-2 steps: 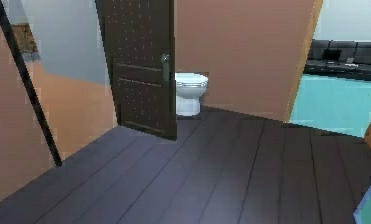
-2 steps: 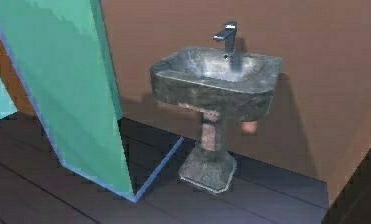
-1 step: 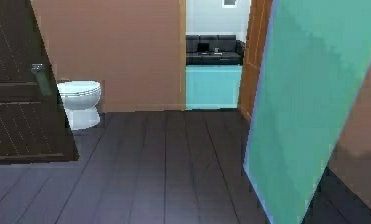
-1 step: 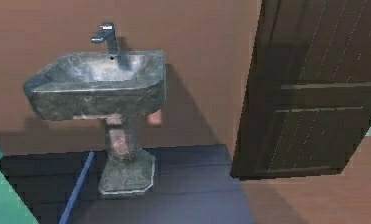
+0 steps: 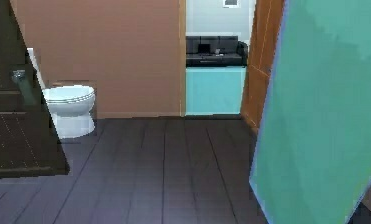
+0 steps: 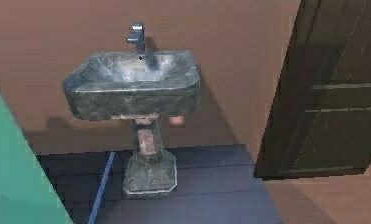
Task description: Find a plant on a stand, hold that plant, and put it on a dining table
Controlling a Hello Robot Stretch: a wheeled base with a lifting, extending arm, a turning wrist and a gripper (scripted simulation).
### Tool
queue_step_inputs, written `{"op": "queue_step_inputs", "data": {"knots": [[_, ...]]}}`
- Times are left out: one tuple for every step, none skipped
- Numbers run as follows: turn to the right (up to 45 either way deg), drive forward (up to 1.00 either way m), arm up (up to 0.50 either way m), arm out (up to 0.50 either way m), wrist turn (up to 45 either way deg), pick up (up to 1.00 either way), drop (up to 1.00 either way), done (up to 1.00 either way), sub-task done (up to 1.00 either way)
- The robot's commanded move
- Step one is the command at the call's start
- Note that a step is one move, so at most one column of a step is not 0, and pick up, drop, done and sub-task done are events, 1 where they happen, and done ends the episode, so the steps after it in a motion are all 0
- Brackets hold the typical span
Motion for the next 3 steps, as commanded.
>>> {"op": "queue_step_inputs", "data": {"knots": [[6.0,0.00,0.00,0.00,0.0,0.00,0.00,0.00,0.00],[0.0,1.00,0.00,0.00,0.0,0.00,0.00,0.00,0.00],[0.0,1.00,0.00,0.00,0.0,0.00,0.00,0.00,0.00]]}}
